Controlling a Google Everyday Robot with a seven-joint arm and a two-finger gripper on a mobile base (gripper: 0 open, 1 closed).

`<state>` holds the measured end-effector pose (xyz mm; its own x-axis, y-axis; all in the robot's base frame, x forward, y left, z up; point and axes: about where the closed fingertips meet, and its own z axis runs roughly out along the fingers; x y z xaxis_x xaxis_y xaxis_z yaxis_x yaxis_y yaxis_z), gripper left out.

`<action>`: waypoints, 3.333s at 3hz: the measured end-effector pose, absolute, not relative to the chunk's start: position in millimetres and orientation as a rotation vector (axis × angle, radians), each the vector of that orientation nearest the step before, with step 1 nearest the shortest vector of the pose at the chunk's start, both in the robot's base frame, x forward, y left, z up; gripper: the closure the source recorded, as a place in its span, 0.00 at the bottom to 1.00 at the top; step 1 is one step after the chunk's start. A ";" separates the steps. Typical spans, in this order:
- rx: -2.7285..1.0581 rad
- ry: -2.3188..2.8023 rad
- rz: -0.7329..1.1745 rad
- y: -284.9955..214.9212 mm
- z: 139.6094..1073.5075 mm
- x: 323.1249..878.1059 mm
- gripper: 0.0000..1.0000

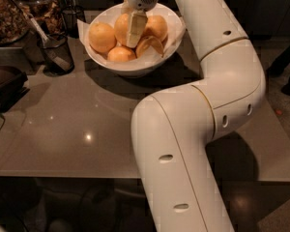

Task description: Pick orange from white bowl

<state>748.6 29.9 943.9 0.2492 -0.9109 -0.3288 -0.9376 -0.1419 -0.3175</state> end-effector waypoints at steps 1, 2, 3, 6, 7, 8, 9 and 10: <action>-2.080 1.688 0.091 31.0 938.4 748.9 0.45; -2.081 1.692 0.093 30.9 936.8 748.9 0.69; -2.081 1.692 0.093 30.9 936.9 748.9 0.93; -2.030 1.610 0.040 39.1 968.3 754.0 1.00; -1.998 1.547 0.015 47.8 986.7 757.7 1.00; -1.995 1.525 0.019 55.5 988.6 759.1 1.00; -1.938 1.534 0.039 55.1 1005.2 753.8 1.00; -1.859 1.579 0.104 57.5 1004.6 741.9 1.00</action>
Offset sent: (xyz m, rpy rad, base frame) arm 0.0180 -0.0300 0.0224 -0.0987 0.1617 0.0251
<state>741.9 57.5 1004.6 0.2581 -0.8417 -0.4743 -0.8967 -0.0259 -0.4419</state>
